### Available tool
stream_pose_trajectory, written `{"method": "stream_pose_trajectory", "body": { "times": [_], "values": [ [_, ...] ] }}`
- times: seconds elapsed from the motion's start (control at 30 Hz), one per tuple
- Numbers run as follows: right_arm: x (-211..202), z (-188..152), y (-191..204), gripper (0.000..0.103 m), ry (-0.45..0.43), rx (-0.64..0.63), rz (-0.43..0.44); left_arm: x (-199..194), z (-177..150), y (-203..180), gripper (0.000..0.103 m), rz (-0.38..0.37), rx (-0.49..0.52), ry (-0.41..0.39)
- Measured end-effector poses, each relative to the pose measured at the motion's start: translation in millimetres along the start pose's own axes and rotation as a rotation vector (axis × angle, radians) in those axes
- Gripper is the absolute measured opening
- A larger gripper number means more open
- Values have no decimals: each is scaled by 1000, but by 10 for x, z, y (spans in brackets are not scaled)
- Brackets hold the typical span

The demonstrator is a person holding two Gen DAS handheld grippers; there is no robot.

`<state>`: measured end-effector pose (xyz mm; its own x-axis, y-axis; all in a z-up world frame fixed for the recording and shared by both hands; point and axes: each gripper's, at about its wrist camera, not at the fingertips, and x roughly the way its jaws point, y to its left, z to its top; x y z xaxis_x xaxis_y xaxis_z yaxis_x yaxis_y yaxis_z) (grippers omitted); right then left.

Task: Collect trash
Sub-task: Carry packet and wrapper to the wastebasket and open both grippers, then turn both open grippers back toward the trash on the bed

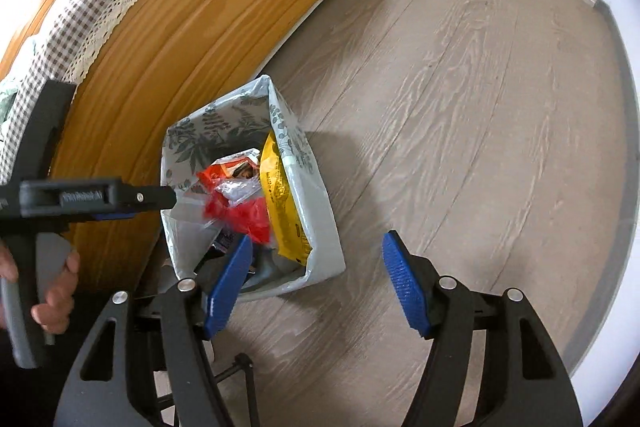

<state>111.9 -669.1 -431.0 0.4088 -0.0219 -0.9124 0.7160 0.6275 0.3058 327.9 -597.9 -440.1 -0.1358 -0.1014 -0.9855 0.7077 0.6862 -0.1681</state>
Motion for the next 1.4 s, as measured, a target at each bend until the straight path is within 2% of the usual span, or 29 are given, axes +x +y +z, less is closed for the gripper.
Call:
{"method": "stream_pose_trajectory", "body": {
  "times": [0.07, 0.23, 0.47, 0.63, 0.77, 0.97, 1.17, 1.27, 1.4],
  "values": [
    [55, 0, 79, 65, 16, -25, -3, -40, -40, 55, 90, -7, -7, -5],
    [54, -20, 294, 65, 39, -77, -1, -279, -115, 237, 90, 30, -63, -20],
    [-56, 35, 680, 65, 45, -171, -46, -884, -288, 321, 90, -42, -61, -155],
    [-286, 132, 980, 65, 2, -214, -77, -1359, -362, 638, 90, -116, -173, -273],
    [-532, 197, 1246, 65, -39, -262, -96, -1810, -476, 887, 90, -166, -194, -375],
    [-770, 271, 1678, 65, -88, -325, -116, -2495, -818, 1472, 90, -179, -247, -527],
    [-949, 317, 2305, 65, -141, -402, -109, -3079, -1213, 2204, 91, -134, -332, -696],
    [-1016, 326, 2628, 65, -166, -435, -91, -3321, -1405, 2671, 91, -118, -391, -755],
    [-1126, 318, 3037, 65, -204, -491, -70, -3711, -1748, 3455, 93, -44, -475, -856]
  ]
}}
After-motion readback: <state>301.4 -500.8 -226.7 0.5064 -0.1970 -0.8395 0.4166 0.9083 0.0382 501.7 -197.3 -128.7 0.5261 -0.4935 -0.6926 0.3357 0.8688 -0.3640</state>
